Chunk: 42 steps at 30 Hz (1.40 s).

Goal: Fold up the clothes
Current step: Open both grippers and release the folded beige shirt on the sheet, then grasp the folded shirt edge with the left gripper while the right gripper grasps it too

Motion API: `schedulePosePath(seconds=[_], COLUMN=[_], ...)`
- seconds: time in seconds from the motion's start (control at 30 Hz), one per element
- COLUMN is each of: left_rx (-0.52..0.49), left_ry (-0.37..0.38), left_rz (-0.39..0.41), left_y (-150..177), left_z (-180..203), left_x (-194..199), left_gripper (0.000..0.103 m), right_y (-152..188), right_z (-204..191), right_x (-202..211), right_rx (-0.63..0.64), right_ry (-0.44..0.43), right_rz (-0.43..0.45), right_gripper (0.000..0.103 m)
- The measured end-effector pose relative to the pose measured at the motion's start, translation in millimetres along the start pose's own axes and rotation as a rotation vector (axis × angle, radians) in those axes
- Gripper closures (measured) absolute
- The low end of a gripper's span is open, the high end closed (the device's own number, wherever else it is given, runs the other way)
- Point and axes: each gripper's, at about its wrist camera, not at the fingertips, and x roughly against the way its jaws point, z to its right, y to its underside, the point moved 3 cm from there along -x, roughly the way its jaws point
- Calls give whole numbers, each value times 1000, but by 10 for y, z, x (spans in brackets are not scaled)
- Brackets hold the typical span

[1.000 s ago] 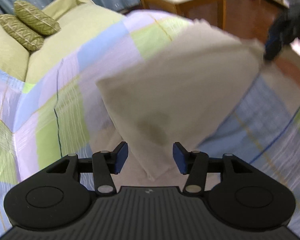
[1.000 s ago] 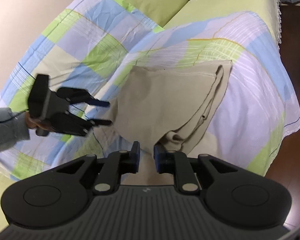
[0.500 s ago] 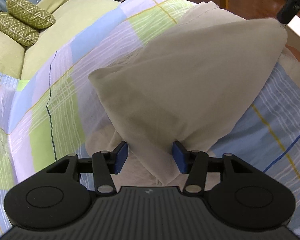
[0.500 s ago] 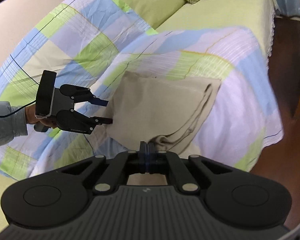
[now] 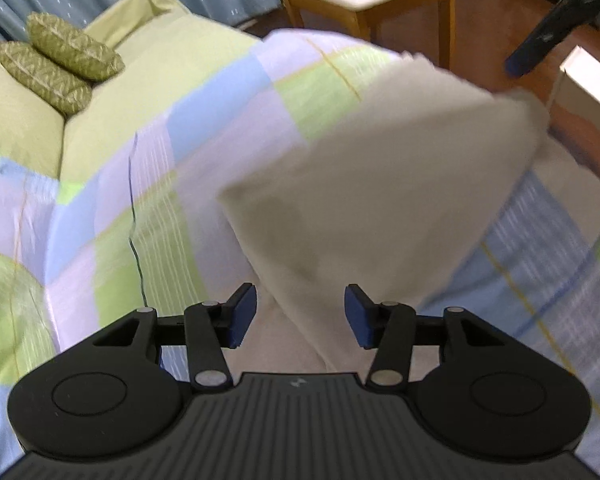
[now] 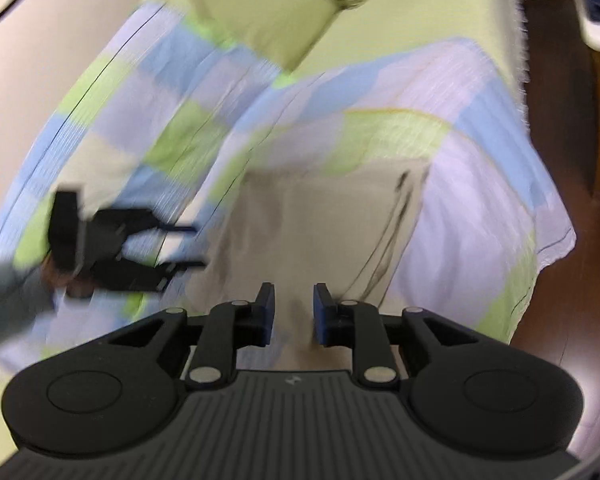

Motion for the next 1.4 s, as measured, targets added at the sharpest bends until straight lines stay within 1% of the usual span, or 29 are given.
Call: schedulePosePath(seconds=[0.03, 0.17, 0.27, 0.37, 0.4, 0.5, 0.57, 0.67, 0.77, 0.8, 0.83, 0.9, 0.97, 1.03, 1.07, 1.1, 1.13, 1.17, 1.2, 1.23, 1.27, 1.3, 1.33, 1.37, 1.4], left_rx=[10, 35, 42, 46, 49, 56, 63, 69, 75, 81, 93, 105, 108, 114, 117, 125, 125, 126, 127, 128, 182, 221, 261, 272, 284], left_ry=[-5, -7, 4, 16, 20, 28, 29, 24, 11, 8, 8, 3, -6, -42, -45, -43, -37, -36, -35, -33, 23, 61, 98, 109, 120], left_rz=[18, 43, 38, 30, 26, 17, 14, 17, 30, 31, 23, 12, 16, 57, 68, 83, 80, 72, 64, 56, 48, 49, 50, 56, 62], left_y=[-54, -133, -155, -157, -156, -157, -150, -149, -160, -164, -167, -157, -151, -161, -166, -182, -207, -228, -248, -268, -296, -307, -318, -323, -329], left_z=[-6, -15, 2, -8, -18, -42, -63, -93, -154, -186, -225, -260, -268, -304, -322, -358, -412, -458, -504, -550, -642, -686, -730, -746, -761], left_x=[-38, -176, -284, -346, -364, -415, -439, -437, -439, -456, -501, -576, -577, -456, -415, -356, -332, -363, -394, -425, -497, -548, -598, -635, -672], left_gripper=[48, 48, 48, 48, 48, 48, 48, 48, 48, 48, 48, 48, 47, 48, 48, 48, 48, 48, 48, 48, 48, 49, 51, 55, 82], right_y=[-50, -199, -271, -313, -362, -422, -433, -444, -505, -555, -594, -632, -633, -615, -607, -626, -645, -653, -676, -698, -694, -692, -689, -678, -657], right_z=[61, 201, 294, 332, 369, 425, 406, 315, 198, 165, 156, 199, 259, 287, 300, 269, 237, 229, 202, 175, 183, 173, 163, 169, 179], right_x=[-35, -223, -380, -407, -452, -514, -557, -534, -436, -411, -423, -517, -623, -713, -758, -752, -746, -737, -702, -666, -649, -641, -633, -641, -665], right_rx=[-19, -28, 2, 2, 5, 2, 41, 113, 171, 191, 205, 213, 199, 206, 210, 205, 201, 190, 175, 161, 159, 155, 150, 149, 151], right_ry=[-1, 9, 54, 56, 69, 55, 37, 21, 24, 32, 43, 86, 125, 175, 200, 219, 238, 246, 245, 244, 242, 242, 242, 238, 227], right_rz=[16, 23, 10, 23, 23, 14, 4, 16, 66, 93, 101, 87, 50, 7, -14, -19, -23, -20, -6, 7, 11, 18, 25, 25, 19], right_gripper=[84, 84, 84, 84, 84, 84, 99, 100, 101, 101, 101, 101, 101, 101, 100, 94, 81, 75, 71, 71, 69, 63, 63, 63, 68])
